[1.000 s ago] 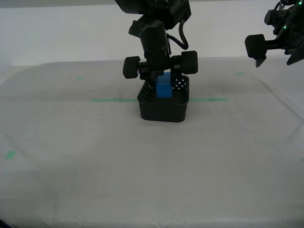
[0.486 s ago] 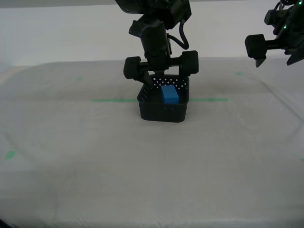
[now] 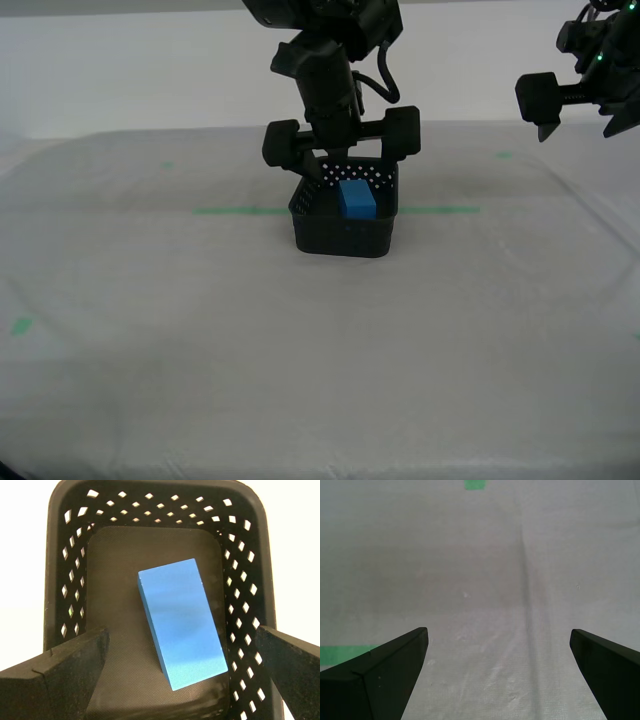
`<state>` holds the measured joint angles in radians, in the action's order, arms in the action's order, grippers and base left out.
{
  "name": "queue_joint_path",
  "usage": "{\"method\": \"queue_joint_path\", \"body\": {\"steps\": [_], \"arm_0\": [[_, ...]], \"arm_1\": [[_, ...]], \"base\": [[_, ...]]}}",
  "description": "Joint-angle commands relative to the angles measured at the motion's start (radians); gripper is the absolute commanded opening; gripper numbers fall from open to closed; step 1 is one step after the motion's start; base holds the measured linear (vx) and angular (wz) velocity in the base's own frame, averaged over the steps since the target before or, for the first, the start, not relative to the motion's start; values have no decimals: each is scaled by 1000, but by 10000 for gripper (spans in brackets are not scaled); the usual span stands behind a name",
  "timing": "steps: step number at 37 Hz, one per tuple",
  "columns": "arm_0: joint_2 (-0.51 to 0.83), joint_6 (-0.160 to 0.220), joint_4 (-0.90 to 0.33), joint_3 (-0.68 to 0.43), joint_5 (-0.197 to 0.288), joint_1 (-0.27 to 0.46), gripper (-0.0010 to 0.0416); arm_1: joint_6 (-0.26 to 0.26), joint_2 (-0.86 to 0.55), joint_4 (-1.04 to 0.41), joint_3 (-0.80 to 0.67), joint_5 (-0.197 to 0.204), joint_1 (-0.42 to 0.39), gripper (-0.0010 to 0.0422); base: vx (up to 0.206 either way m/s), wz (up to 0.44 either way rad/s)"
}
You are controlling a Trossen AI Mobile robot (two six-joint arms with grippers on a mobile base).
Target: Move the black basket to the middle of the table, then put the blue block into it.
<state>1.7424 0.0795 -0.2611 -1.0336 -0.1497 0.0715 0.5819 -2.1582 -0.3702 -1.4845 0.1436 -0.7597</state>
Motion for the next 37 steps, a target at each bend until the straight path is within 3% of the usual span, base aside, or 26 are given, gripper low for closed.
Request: {"method": "queue_joint_path", "body": {"steps": [1,8,13,24,37], "arm_0": [[-1,-2,2,0,2,1,399],[-1,-2,2,0,2,1,399],[-1,-2,2,0,2,1,399],[-1,-2,2,0,2,1,399],[-1,-2,2,0,2,1,399]], "arm_1": [[-17,9,2,-1,-2,0,400],[-29,48,-4,-1,32,0,401],[-32,74,-24,-1,36,1,401],[-47,137,-114,0,146,8,401],[-60,198,-160,34,164,55,401]], "base": [[0,0],[0,0],[0,0],[0,0],[0,0]]}}
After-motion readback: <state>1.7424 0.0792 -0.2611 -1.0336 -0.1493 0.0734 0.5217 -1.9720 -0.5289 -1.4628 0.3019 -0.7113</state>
